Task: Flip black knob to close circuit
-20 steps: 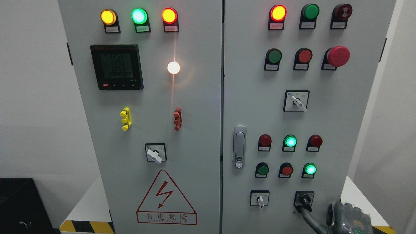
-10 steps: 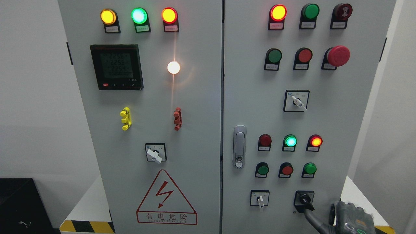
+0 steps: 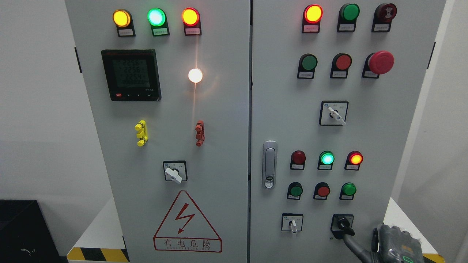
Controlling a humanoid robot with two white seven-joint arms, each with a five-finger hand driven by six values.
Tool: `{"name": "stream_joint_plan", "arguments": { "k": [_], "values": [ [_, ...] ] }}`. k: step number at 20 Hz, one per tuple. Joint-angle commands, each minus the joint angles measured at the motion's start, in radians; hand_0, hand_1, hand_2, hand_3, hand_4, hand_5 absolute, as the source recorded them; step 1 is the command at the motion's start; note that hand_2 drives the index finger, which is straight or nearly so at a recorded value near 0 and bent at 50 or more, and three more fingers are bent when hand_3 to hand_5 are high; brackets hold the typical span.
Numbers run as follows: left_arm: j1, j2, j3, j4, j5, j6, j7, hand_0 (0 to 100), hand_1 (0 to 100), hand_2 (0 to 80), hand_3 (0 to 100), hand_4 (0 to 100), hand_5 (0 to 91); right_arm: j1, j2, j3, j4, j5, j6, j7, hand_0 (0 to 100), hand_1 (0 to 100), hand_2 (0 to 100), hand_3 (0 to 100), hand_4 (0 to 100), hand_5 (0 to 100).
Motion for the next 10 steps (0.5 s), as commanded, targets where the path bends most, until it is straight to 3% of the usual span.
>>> {"name": "stream_joint_plan", "arguments": {
  "k": [1,10],
  "values": [
    [0.021,0.0,-0.001,-0.023,0.0,0.0,0.0,12,56,0.0,0,0,0.0,-0.002,0.0,-0.002,-0.006,-0.003,0.0,-0.01,0,4,81,99,87,90],
    [0.021,0.0,0.0,-0.023,0.0,0.0,0.0,12,56,0.0,0,0,0.0,0.012,0.002,0.03,-0.013,-0.014,-0.006,-0.019,0,4,81,99,87,90]
  ]
}}
